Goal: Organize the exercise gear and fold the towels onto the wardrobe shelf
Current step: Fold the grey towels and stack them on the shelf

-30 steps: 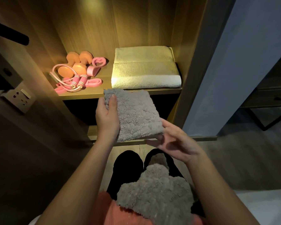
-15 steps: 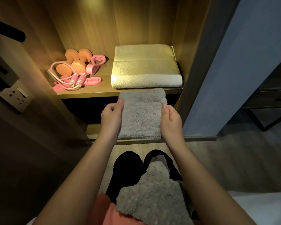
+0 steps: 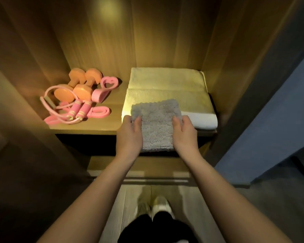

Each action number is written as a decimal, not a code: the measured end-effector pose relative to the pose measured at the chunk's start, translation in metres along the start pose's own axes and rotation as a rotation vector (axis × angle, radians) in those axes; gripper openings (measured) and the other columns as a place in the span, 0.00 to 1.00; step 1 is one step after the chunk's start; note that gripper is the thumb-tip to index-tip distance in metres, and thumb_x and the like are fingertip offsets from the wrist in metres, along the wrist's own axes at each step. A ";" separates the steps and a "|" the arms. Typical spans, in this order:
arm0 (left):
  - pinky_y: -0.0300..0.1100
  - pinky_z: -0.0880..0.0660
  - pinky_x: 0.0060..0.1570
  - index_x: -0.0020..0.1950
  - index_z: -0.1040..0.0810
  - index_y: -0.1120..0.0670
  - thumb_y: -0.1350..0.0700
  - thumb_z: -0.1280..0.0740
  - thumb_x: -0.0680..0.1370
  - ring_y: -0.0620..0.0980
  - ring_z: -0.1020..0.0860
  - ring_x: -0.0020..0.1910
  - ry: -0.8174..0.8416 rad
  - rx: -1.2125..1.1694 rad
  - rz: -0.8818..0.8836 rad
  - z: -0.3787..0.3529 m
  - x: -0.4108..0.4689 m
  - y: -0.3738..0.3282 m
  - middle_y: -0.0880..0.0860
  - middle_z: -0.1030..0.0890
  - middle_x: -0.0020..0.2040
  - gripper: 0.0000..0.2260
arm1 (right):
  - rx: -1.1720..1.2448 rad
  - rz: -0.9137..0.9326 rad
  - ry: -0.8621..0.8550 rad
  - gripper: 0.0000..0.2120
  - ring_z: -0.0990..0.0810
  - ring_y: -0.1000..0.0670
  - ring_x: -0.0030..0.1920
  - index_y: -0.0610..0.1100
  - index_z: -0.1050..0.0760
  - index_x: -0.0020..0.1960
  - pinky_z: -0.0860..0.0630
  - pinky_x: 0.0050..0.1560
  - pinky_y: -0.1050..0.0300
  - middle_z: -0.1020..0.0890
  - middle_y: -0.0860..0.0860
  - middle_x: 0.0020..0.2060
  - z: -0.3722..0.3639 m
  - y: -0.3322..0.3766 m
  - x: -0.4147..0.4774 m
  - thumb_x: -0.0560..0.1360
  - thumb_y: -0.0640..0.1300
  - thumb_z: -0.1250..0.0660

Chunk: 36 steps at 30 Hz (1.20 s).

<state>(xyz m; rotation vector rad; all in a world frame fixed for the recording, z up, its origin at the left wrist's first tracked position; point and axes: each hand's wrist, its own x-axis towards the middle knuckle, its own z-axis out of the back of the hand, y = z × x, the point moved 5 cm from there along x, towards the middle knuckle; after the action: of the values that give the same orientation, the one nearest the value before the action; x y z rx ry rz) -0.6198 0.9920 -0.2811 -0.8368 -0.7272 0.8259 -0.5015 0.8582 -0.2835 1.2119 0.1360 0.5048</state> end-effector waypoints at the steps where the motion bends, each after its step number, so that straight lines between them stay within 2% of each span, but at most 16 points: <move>1: 0.38 0.34 0.30 0.48 0.29 0.59 0.48 0.40 0.82 0.46 0.26 0.35 0.001 -0.048 0.006 -0.006 0.020 -0.001 0.52 0.23 0.38 0.13 | 0.026 -0.012 0.018 0.14 0.32 0.53 0.33 0.45 0.34 0.40 0.36 0.32 0.65 0.29 0.51 0.33 -0.004 -0.001 0.020 0.82 0.50 0.43; 4: 0.33 0.34 0.33 0.49 0.31 0.54 0.48 0.37 0.81 0.46 0.26 0.38 -0.005 -0.069 0.063 -0.023 0.089 -0.001 0.49 0.24 0.40 0.10 | 0.100 -0.134 0.108 0.10 0.30 0.55 0.35 0.47 0.31 0.44 0.35 0.34 0.61 0.29 0.53 0.35 -0.019 -0.003 0.085 0.82 0.51 0.43; 6: 0.44 0.27 0.46 0.51 0.30 0.53 0.49 0.36 0.80 0.53 0.23 0.47 0.026 -0.138 0.151 -0.035 0.135 0.005 0.52 0.22 0.47 0.08 | 0.192 -0.291 0.158 0.06 0.28 0.53 0.37 0.48 0.30 0.48 0.30 0.36 0.62 0.26 0.53 0.36 -0.031 -0.004 0.125 0.80 0.49 0.40; 8: 0.52 0.25 0.56 0.55 0.28 0.55 0.54 0.37 0.81 0.57 0.22 0.54 0.070 -0.254 0.215 -0.048 0.173 0.009 0.57 0.21 0.54 0.06 | 0.269 -0.392 0.215 0.02 0.24 0.49 0.43 0.50 0.28 0.52 0.23 0.40 0.57 0.23 0.51 0.43 -0.043 -0.006 0.158 0.79 0.47 0.37; 11: 0.46 0.27 0.50 0.60 0.26 0.60 0.61 0.38 0.80 0.54 0.25 0.50 0.070 -0.179 0.132 -0.064 0.219 0.008 0.57 0.22 0.52 0.10 | 0.323 -0.269 0.251 0.07 0.22 0.50 0.44 0.53 0.29 0.50 0.20 0.41 0.51 0.23 0.54 0.46 -0.058 -0.005 0.203 0.79 0.40 0.37; 13: 0.42 0.29 0.44 0.57 0.26 0.60 0.63 0.39 0.80 0.53 0.26 0.46 0.042 -0.192 0.078 -0.072 0.244 0.007 0.55 0.23 0.47 0.07 | 0.319 -0.201 0.206 0.09 0.22 0.48 0.47 0.47 0.29 0.58 0.20 0.38 0.52 0.24 0.53 0.48 -0.068 -0.005 0.228 0.79 0.38 0.38; 15: 0.40 0.29 0.40 0.55 0.27 0.57 0.64 0.39 0.80 0.52 0.27 0.43 0.032 -0.251 0.085 -0.082 0.267 0.009 0.55 0.23 0.44 0.05 | 0.256 -0.175 0.130 0.16 0.22 0.43 0.53 0.43 0.31 0.66 0.20 0.43 0.48 0.26 0.49 0.54 -0.078 -0.008 0.252 0.79 0.37 0.38; 20: 0.53 0.23 0.54 0.59 0.26 0.60 0.64 0.37 0.80 0.55 0.23 0.46 0.001 -0.241 0.073 -0.097 0.309 0.024 0.64 0.19 0.53 0.09 | 0.090 -0.113 0.061 0.19 0.24 0.47 0.51 0.42 0.31 0.68 0.25 0.49 0.53 0.24 0.46 0.53 -0.102 -0.019 0.289 0.78 0.40 0.34; 22: 0.53 0.22 0.52 0.59 0.26 0.59 0.63 0.38 0.80 0.59 0.20 0.48 0.022 -0.204 0.071 -0.104 0.317 0.034 0.63 0.19 0.52 0.09 | 0.083 -0.137 0.069 0.18 0.22 0.44 0.52 0.41 0.31 0.66 0.20 0.50 0.46 0.24 0.44 0.53 -0.110 -0.027 0.295 0.77 0.38 0.34; 25: 0.40 0.30 0.45 0.61 0.25 0.59 0.61 0.38 0.80 0.59 0.21 0.50 0.034 -0.011 0.053 -0.112 0.326 0.046 0.61 0.19 0.53 0.10 | 0.090 -0.217 0.046 0.15 0.22 0.42 0.50 0.40 0.33 0.61 0.18 0.44 0.41 0.26 0.42 0.55 -0.118 -0.033 0.298 0.76 0.36 0.33; 27: 0.42 0.32 0.44 0.63 0.28 0.58 0.59 0.36 0.79 0.60 0.22 0.53 0.022 0.119 0.092 -0.110 0.329 0.049 0.61 0.20 0.55 0.12 | -0.050 -0.207 0.040 0.16 0.19 0.40 0.46 0.43 0.36 0.59 0.18 0.41 0.43 0.24 0.41 0.52 -0.117 -0.029 0.299 0.75 0.38 0.33; 29: 0.48 0.28 0.48 0.66 0.31 0.59 0.58 0.37 0.80 0.62 0.24 0.56 -0.006 0.249 0.069 -0.103 0.329 0.045 0.62 0.23 0.60 0.15 | -0.308 -0.099 0.022 0.20 0.19 0.39 0.48 0.44 0.36 0.64 0.19 0.43 0.46 0.23 0.42 0.54 -0.114 -0.022 0.299 0.75 0.42 0.33; 31: 0.53 0.27 0.54 0.70 0.33 0.58 0.57 0.39 0.81 0.63 0.25 0.59 -0.047 0.385 -0.172 -0.098 0.323 0.032 0.61 0.29 0.66 0.17 | -0.598 0.146 -0.025 0.24 0.25 0.41 0.60 0.46 0.37 0.71 0.24 0.54 0.48 0.27 0.45 0.64 -0.113 -0.012 0.299 0.77 0.46 0.36; 33: 0.57 0.30 0.61 0.75 0.37 0.56 0.55 0.42 0.82 0.61 0.29 0.66 0.052 0.495 -0.468 -0.105 0.312 0.020 0.57 0.35 0.75 0.22 | -0.683 0.358 0.085 0.27 0.39 0.44 0.74 0.46 0.45 0.77 0.36 0.70 0.45 0.40 0.48 0.76 -0.123 -0.006 0.299 0.80 0.47 0.42; 35: 0.58 0.42 0.72 0.80 0.46 0.52 0.52 0.46 0.83 0.53 0.44 0.77 0.250 0.628 -0.559 -0.120 0.308 0.024 0.51 0.47 0.80 0.25 | -0.724 0.386 0.289 0.29 0.56 0.48 0.78 0.47 0.56 0.80 0.52 0.77 0.42 0.55 0.51 0.79 -0.136 -0.011 0.299 0.83 0.50 0.49; 36: 0.58 0.48 0.75 0.80 0.49 0.51 0.50 0.48 0.84 0.49 0.51 0.79 0.330 0.680 -0.529 -0.127 0.310 0.031 0.49 0.52 0.81 0.25 | -0.781 0.377 0.364 0.29 0.60 0.48 0.78 0.46 0.60 0.79 0.56 0.77 0.40 0.59 0.50 0.79 -0.141 -0.017 0.300 0.83 0.51 0.52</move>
<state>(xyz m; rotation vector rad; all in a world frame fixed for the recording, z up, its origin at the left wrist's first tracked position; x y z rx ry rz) -0.3771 1.2237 -0.2988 -0.1374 -0.3057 0.3899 -0.2835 1.1074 -0.3004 0.3669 0.0095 0.9962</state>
